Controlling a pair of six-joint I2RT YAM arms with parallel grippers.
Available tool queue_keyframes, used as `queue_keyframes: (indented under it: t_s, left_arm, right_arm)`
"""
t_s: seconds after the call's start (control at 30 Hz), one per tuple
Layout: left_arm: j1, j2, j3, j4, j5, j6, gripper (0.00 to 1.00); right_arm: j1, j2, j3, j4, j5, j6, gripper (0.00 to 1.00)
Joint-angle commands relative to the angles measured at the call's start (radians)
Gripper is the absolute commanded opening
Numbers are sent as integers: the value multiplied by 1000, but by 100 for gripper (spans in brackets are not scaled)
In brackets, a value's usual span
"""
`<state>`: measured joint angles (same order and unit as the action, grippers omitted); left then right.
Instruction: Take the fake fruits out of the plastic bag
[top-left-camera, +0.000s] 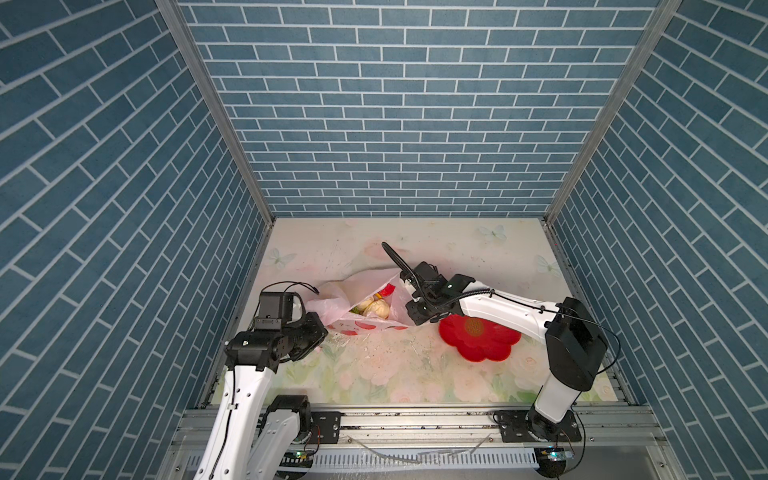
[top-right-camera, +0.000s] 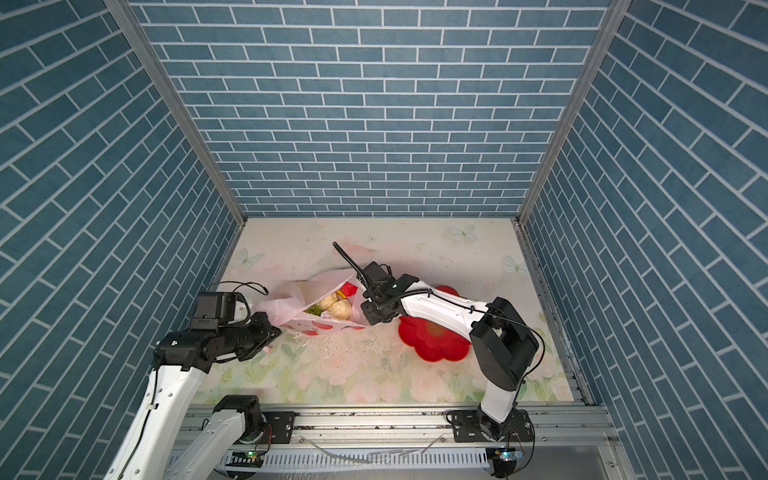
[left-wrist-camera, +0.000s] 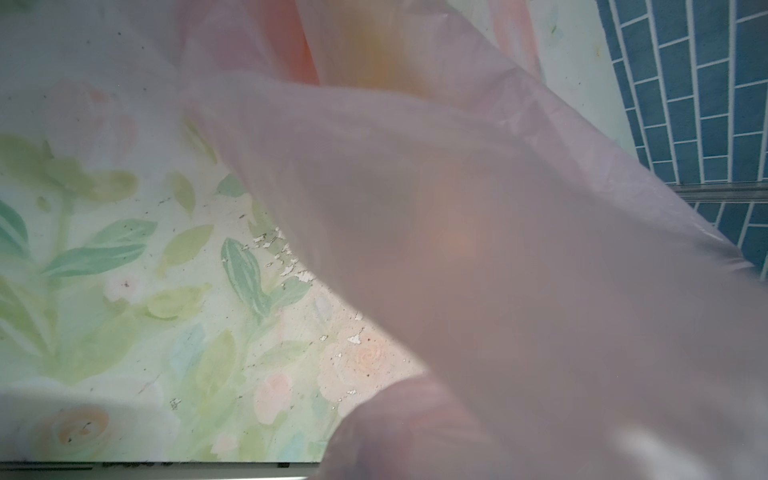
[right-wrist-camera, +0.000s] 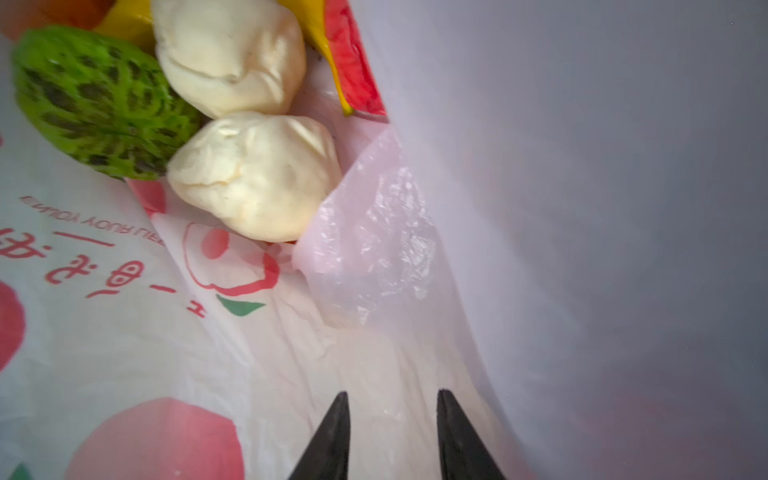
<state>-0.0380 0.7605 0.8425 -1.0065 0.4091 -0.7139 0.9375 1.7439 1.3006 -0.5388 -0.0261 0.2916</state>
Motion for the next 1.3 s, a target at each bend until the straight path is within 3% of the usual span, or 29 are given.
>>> queue_keyframes:
  t_s: [0.0,0.1,0.23,0.5,0.7,0.83,0.93,1.03,1.13,1.27]
  left_arm:
    - [-2,7,90,-77,10,44,0]
    - [-3,5,115,-133,-10,66,0]
    - [-3,4,109,-148,-29,70,0]
    - [-2,30,197,-110,-137,83,0]
    - [0,27,230,-134,-204,101,0]
    - [0,19,203,-137,-188,82,0]
    - [0,5,168,-121,-156,52,17]
    - [-1,2,153,-103,-111,51,48]
    - [-1,13,160,-106,-67,73,71]
    - [-1,31,187,-125,-30,130,78]
  right_arm:
    - [38,2,86,35,-53,38,37]
    - [70,7,118,56,-55,63,38]
    - [113,74,179,99,-148,86,39]
    - [167,223,194,101,-320,10,37]
    - [197,258,176,-2,-244,-5,34]
    - [216,256,177,-31,-162,37,34]
    - [234,270,209,-76,-69,76,34]
    - [242,262,202,-46,-14,126,34]
    - [242,236,189,-2,24,167,34]
    - [242,203,195,33,60,190,34]
